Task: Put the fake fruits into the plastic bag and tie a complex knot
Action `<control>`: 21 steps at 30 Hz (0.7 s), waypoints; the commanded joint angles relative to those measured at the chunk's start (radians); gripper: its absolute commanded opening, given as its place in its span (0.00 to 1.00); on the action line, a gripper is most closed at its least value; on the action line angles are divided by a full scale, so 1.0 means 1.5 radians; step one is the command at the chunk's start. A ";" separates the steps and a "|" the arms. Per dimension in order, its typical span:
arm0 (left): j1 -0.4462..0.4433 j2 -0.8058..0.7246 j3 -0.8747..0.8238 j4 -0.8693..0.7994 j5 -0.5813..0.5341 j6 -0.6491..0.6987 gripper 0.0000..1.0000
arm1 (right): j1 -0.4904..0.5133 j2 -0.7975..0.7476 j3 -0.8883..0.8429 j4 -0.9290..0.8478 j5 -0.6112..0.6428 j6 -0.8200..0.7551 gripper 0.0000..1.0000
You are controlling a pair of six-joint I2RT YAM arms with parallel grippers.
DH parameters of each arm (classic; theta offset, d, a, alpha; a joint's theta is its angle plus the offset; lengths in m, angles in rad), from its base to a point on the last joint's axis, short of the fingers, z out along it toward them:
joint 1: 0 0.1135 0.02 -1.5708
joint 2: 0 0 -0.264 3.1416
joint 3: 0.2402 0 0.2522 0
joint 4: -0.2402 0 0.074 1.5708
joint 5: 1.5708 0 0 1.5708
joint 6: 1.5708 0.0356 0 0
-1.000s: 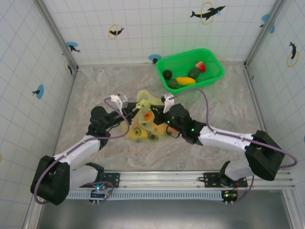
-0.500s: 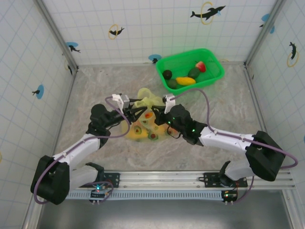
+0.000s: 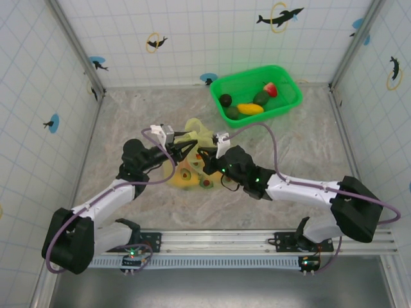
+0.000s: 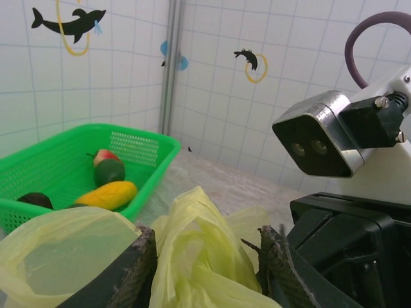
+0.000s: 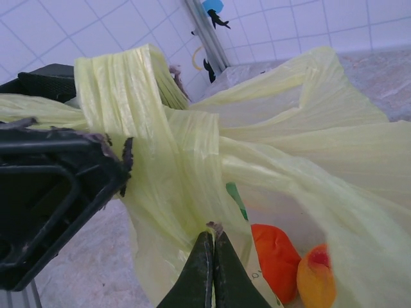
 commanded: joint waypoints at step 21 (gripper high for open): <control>0.004 -0.011 0.007 0.007 0.035 0.041 0.00 | -0.060 -0.159 0.004 -0.147 -0.241 -0.443 0.36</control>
